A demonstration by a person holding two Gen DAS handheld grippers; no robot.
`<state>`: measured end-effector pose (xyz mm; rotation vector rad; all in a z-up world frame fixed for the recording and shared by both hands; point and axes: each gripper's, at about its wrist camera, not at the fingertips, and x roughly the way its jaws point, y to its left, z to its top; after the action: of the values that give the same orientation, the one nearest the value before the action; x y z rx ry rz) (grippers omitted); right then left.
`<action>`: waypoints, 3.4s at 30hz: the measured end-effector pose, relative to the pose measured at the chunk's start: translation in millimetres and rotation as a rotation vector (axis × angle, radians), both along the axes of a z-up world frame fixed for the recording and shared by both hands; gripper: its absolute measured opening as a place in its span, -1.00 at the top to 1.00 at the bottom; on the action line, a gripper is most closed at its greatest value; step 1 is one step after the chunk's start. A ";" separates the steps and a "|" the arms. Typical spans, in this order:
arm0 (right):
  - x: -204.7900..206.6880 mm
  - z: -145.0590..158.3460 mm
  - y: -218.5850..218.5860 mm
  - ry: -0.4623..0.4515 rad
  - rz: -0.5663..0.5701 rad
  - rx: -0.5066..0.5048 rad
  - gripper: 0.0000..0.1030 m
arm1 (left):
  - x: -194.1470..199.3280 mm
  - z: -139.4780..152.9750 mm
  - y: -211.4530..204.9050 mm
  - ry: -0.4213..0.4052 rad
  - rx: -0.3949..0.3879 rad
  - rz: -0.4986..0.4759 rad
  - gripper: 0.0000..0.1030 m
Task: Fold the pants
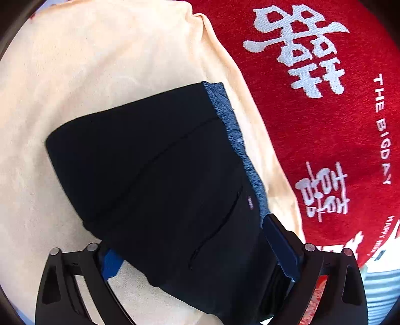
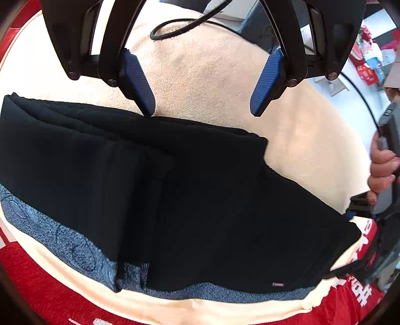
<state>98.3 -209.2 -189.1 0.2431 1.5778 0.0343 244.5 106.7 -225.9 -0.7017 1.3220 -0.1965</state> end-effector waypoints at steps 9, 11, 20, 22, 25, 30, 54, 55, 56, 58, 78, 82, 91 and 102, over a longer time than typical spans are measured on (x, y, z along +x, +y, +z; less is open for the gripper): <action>91.4 59.4 -5.9 -0.133 -0.019 0.169 -0.59 | -12.2 26.9 -59.7 -0.184 0.499 -0.303 0.27; 127.9 63.0 2.8 -0.134 -0.014 0.248 -0.59 | -21.5 30.6 -76.5 -0.248 0.591 -0.380 0.27; 260.4 48.4 132.8 0.082 0.283 0.356 -0.67 | -36.7 31.9 -102.1 -0.350 0.728 -0.496 0.27; 268.8 40.0 161.8 0.127 0.356 0.315 -0.68 | -38.6 34.0 -101.7 -0.366 0.745 -0.509 0.27; 275.1 22.8 204.0 0.206 0.488 0.256 -0.68 | -43.8 34.8 -103.8 -0.383 0.778 -0.530 0.27; 274.5 -16.5 221.6 0.294 0.542 0.116 -0.62 | -49.1 36.9 -110.3 -0.414 0.821 -0.564 0.27; 142.1 129.8 -48.5 -0.246 -0.045 0.591 0.63 | -99.0 162.6 -241.0 -0.602 0.580 -0.732 0.27; 128.9 134.6 -68.2 -0.265 -0.070 0.595 0.63 | -105.1 166.7 -254.8 -0.608 0.568 -0.757 0.27; 112.4 139.0 -93.2 -0.286 -0.101 0.600 0.63 | -111.8 169.7 -269.3 -0.613 0.559 -0.783 0.27; 89.0 138.5 -122.0 -0.316 -0.153 0.611 0.63 | -124.4 172.7 -294.0 -0.623 0.545 -0.827 0.27; -75.6 -6.6 -282.7 -0.287 -0.581 0.689 0.62 | -241.0 70.3 -468.1 -0.553 0.657 -1.226 0.24; -76.0 -5.0 -280.0 -0.287 -0.564 0.645 0.57 | -243.1 69.1 -465.9 -0.532 0.656 -1.246 -0.11; -83.1 13.3 -260.9 -0.272 -0.515 0.425 0.48 | -220.3 95.4 -421.7 -0.394 0.538 -1.164 -0.65; -90.2 37.8 -240.7 -0.194 -0.493 0.036 -0.33 | -146.7 93.2 -335.7 -0.153 0.529 -0.884 -0.65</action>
<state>8.1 -449.9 -151.2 0.6323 1.2907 -0.2889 97.8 -229.1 -132.7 0.3710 1.3806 -0.5682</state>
